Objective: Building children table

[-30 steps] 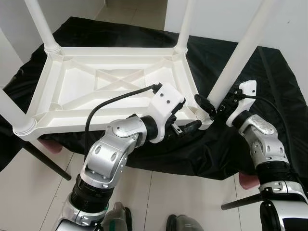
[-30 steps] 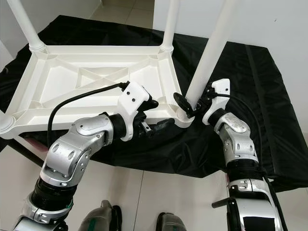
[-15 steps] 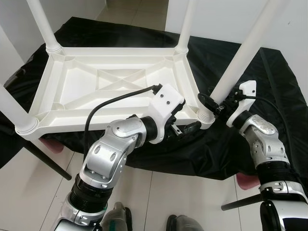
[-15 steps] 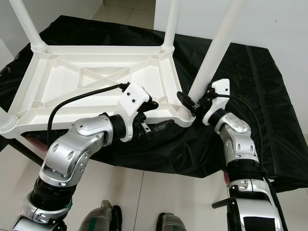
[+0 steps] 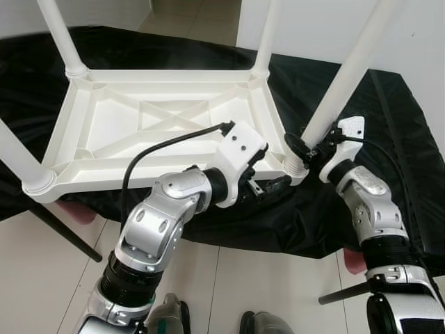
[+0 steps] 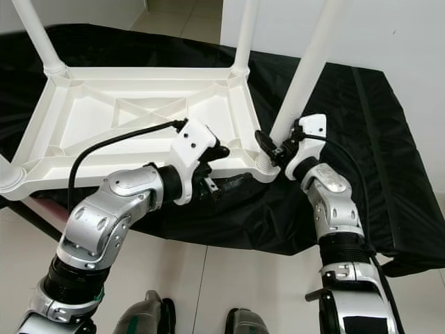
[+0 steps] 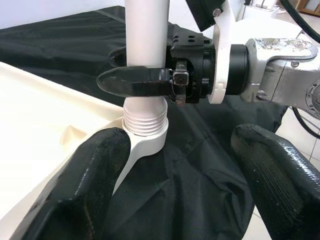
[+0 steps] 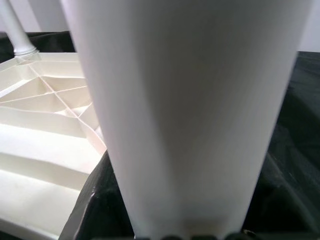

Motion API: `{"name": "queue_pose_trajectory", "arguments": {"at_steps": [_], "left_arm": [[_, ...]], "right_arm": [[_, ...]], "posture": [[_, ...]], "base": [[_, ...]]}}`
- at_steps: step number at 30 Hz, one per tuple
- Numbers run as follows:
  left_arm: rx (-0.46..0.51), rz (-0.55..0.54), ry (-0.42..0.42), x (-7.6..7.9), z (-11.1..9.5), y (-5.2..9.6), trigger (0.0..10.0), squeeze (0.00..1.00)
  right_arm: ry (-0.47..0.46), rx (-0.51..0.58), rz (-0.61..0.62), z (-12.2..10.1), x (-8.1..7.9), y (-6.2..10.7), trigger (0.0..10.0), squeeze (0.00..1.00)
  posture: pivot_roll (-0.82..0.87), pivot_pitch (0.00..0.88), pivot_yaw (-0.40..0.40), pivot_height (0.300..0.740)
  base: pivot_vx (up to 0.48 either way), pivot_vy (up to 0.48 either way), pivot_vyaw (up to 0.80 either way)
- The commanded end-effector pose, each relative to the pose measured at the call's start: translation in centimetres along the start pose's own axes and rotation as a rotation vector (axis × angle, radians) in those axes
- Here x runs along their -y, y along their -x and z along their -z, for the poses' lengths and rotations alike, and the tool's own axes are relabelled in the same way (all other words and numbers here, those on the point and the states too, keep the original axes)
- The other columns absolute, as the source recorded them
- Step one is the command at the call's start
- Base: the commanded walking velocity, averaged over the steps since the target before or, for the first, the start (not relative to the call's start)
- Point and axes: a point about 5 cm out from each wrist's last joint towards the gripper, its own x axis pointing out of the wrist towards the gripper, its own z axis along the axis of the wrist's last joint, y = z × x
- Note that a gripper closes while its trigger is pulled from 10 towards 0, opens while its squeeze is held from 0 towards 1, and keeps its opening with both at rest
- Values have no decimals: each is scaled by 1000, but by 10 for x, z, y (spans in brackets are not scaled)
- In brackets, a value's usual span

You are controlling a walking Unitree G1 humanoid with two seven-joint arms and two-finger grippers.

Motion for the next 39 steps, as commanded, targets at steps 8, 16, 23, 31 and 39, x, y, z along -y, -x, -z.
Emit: {"name": "queue_pose_trajectory", "arguments": {"at_steps": [8,16,23,31,39], "left_arm": [[14,-30,-19,1,-5,-1,10000,0],[17,-29,-19,2,-6,-1,10000,0],[27,-30,-16,2,-7,-3,10000,0],[33,-31,-14,3,-8,-4,10000,0],[39,-33,-17,3,-9,-4,10000,0]], "right_arm": [[-144,-96,237,27,-15,-1,0,0],[-178,-115,412,34,-28,0,0,0],[-171,-156,603,40,-37,1,0,0],[-170,-169,646,41,-43,-1,0,0],[-163,-129,591,37,-37,1,10000,1000]], "posture": [[45,73,-34,740],[45,73,-33,740],[44,68,-35,740],[46,66,-38,740],[48,53,-43,740]], "base": [[0,0,0],[0,0,0],[0,0,0],[0,0,0],[0,0,0]]}}
